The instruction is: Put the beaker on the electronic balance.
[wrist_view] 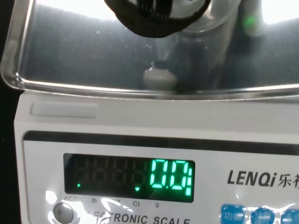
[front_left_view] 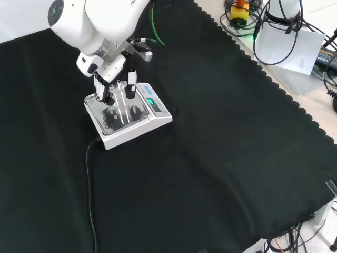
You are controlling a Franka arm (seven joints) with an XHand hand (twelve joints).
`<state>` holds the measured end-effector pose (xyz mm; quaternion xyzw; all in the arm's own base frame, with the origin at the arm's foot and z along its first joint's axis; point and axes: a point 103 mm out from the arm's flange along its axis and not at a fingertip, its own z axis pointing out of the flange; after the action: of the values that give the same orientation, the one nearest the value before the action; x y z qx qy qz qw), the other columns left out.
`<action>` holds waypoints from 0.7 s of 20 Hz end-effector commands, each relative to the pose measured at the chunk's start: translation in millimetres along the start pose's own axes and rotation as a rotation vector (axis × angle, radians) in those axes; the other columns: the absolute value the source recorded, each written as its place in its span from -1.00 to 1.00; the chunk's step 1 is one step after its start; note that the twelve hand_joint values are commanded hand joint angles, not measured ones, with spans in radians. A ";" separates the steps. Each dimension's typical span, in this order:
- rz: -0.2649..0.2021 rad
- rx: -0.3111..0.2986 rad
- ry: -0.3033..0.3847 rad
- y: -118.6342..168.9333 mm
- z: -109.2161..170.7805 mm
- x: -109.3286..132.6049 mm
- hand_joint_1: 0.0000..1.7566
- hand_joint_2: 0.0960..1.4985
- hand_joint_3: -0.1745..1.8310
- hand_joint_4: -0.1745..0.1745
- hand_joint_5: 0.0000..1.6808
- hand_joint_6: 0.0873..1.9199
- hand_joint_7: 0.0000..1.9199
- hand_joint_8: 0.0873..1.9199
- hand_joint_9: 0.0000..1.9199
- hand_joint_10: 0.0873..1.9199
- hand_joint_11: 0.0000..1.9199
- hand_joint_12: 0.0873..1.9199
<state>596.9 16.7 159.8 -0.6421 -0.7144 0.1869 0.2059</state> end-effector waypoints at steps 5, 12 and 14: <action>0.043 0.096 -0.049 4.7 -5.8 1.7 0.29 0.50 -0.85 -0.64 -0.14 0.02 -0.34 -0.19 -0.04 -0.36 0.10 -0.08; 0.049 0.165 -0.085 -2.2 -11.2 -1.8 -0.01 0.16 -0.99 0.32 -0.75 -0.83 -0.97 -0.62 -0.95 -0.39 -0.76 0.48; 0.045 0.180 -0.079 -5.0 -14.1 -3.9 -0.07 0.11 -0.99 0.37 -0.78 -0.95 -0.99 -0.86 -0.99 -0.77 -0.93 0.55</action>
<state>605.7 17.6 171.6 -0.6366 -0.6957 0.2513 0.2183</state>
